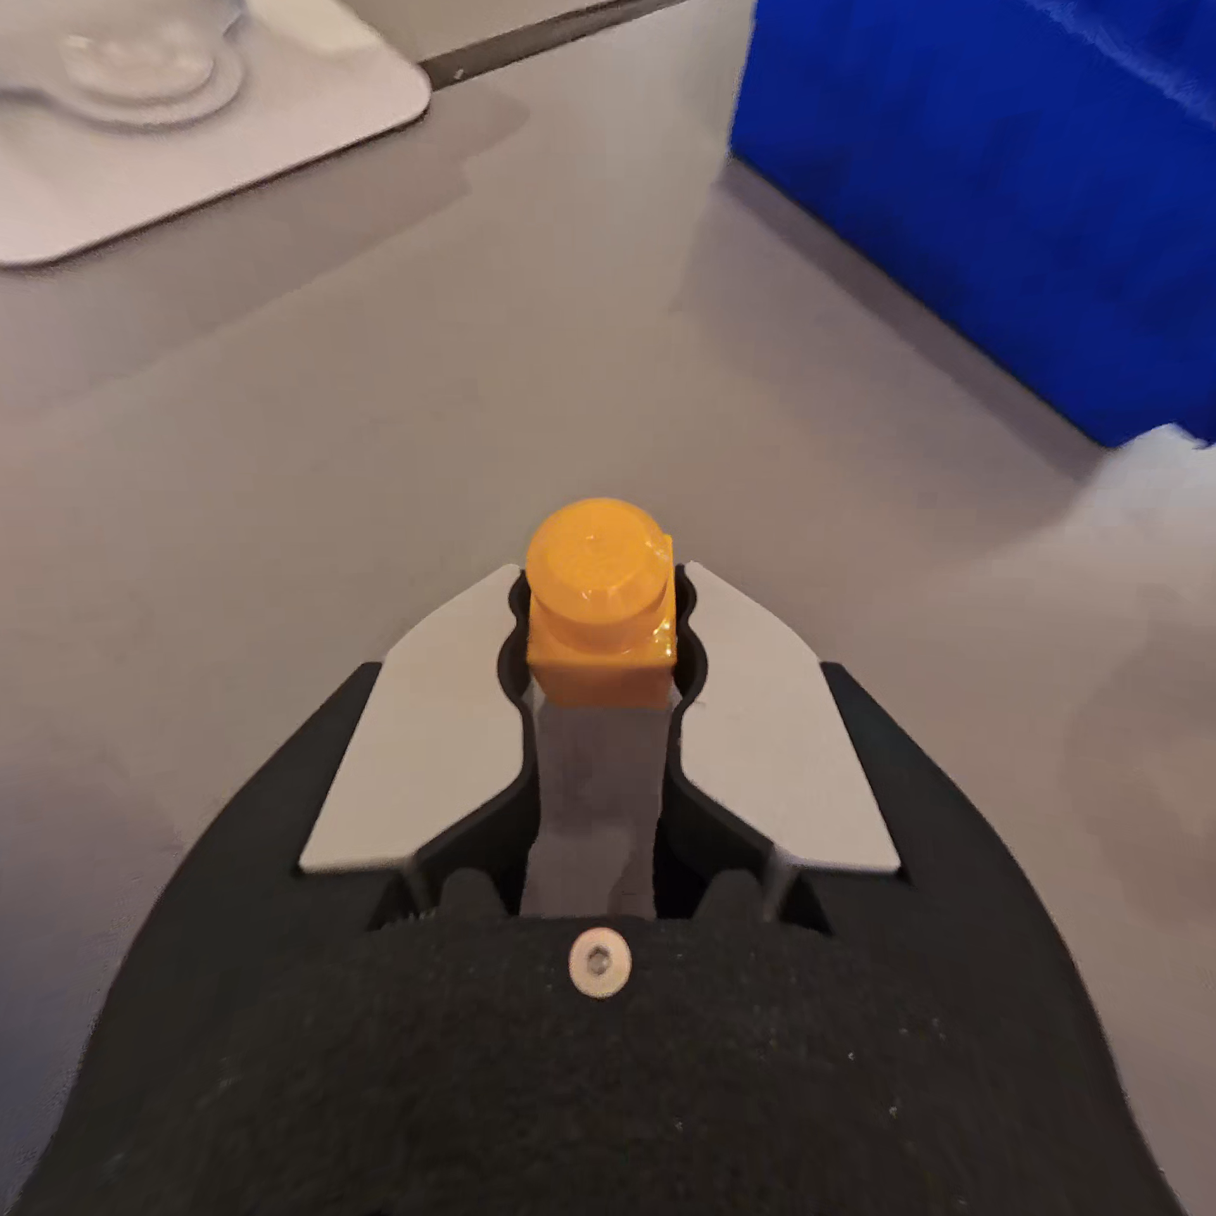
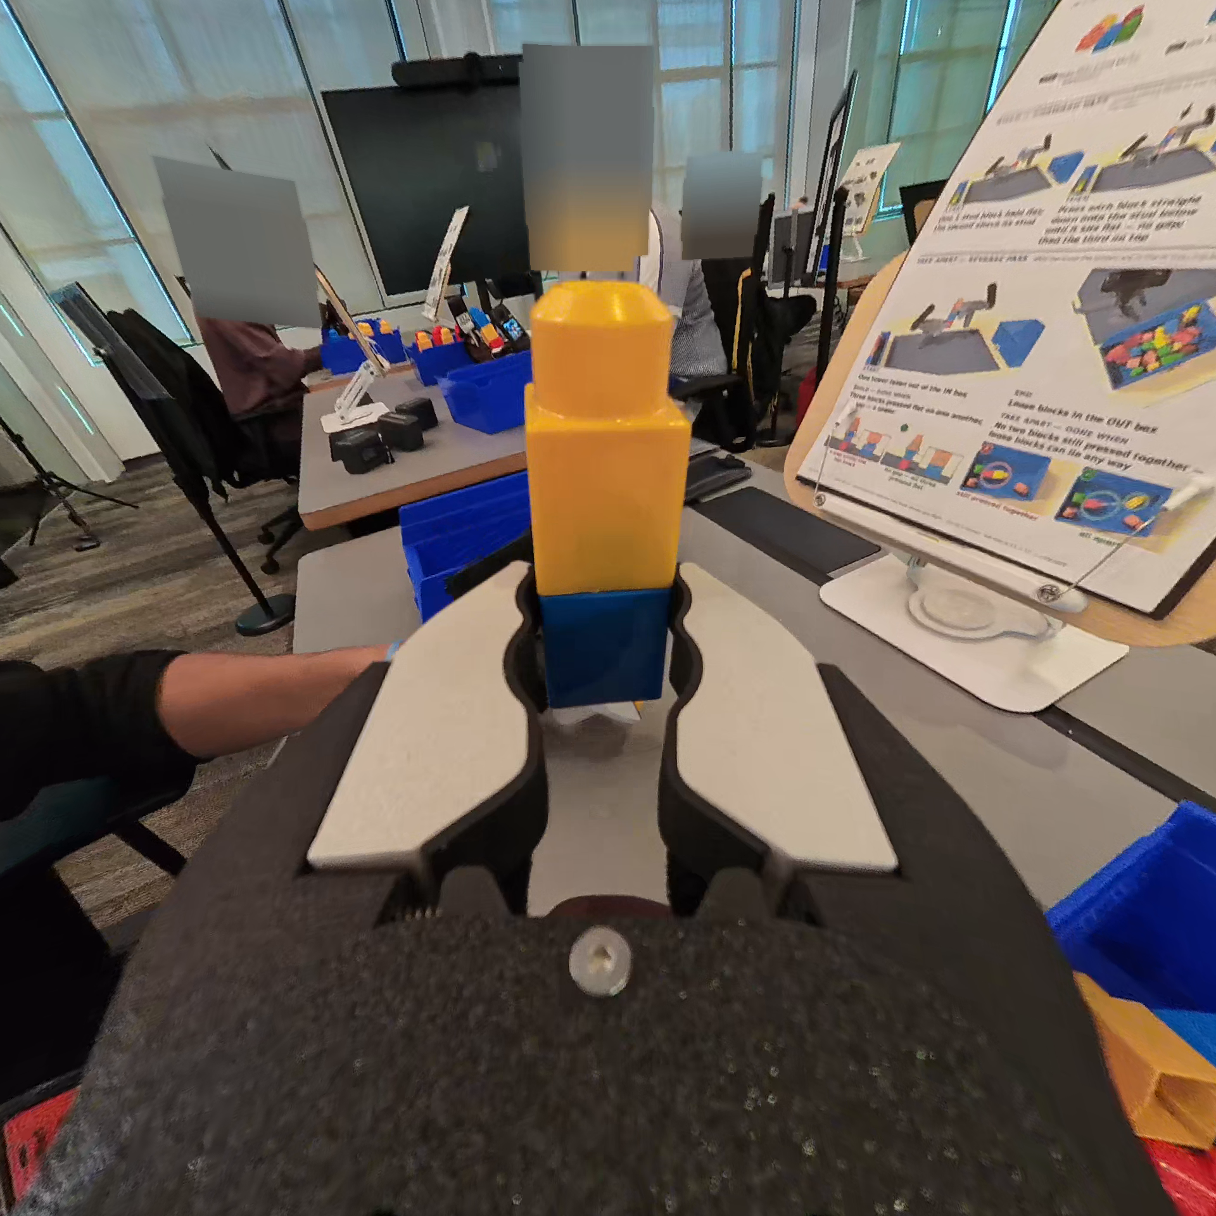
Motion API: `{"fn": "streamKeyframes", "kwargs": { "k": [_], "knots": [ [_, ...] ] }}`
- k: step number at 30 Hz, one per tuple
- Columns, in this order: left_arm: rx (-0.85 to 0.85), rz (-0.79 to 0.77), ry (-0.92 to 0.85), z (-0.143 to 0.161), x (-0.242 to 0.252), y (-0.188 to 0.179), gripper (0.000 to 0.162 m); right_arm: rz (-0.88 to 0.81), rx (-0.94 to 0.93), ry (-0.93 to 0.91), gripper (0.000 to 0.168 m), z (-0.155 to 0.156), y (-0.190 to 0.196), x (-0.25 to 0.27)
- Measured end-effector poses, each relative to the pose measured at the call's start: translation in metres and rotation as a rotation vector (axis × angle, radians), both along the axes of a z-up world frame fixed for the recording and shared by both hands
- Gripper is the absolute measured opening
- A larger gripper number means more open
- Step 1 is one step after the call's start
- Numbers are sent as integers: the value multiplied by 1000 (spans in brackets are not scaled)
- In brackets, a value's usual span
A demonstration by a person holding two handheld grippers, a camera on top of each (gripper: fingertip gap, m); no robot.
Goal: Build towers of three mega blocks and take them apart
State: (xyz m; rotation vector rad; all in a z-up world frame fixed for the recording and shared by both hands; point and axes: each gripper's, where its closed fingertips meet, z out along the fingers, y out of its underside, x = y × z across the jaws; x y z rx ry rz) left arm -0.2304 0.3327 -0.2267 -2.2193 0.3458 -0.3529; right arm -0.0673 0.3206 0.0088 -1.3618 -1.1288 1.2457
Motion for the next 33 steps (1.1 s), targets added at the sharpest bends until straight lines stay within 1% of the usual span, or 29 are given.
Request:
{"fn": "streamKeyframes", "kwargs": {
  "k": [3,5,8,11,12,13,15,17,19,20,21,22,23,25,27,29,31,32,33],
  "knots": [
    [-75,22,45,-29,-11,1,41,15,-28,-10,36,-10,2,-6],
    [-114,31,82,-41,-16,-1,41,25,-41,-12,37,-14,2,-11],
    [-98,22,133,-43,-20,0,41,41,-49,-21,37,-19,0,-16],
    [-94,10,146,-44,-20,-2,41,69,-60,-27,37,-24,-4,-21],
    [-97,1,139,-43,-19,-3,46,80,-61,-31,37,-26,-6,-24],
    [-102,-11,125,-41,-17,-5,54,94,-60,-40,37,-29,-9,-26],
    [-107,-36,94,-25,-14,-11,68,125,-54,-68,37,-37,-14,-32],
    [-29,-119,11,17,0,-17,77,159,-56,-98,37,-48,-19,-39],
    [78,-220,-112,73,18,-30,77,195,-68,-129,37,-60,-24,-46],
    [133,-316,-200,101,34,-43,71,215,-75,-145,37,-67,-27,-50],
    [184,-395,-274,125,47,-56,61,240,-83,-156,37,-73,-32,-54],
    [229,-435,-322,142,56,-65,60,273,-93,-160,37,-78,-39,-59],
    [259,-466,-345,153,63,-71,59,307,-106,-159,37,-83,-46,-65],
    [274,-513,-344,158,77,-77,61,364,-136,-148,37,-90,-60,-77],
    [255,-545,-347,151,86,-80,66,403,-160,-153,37,-99,-72,-87],
    [241,-545,-368,146,89,-78,65,433,-165,-169,37,-106,-81,-93],
    [227,-549,-419,146,89,-77,56,453,-164,-186,37,-112,-88,-97],
    [225,-571,-452,147,90,-79,43,455,-165,-191,37,-114,-89,-98],
    [214,-587,-468,148,90,-81,36,454,-169,-190,37,-115,-89,-99]
  ]
}}
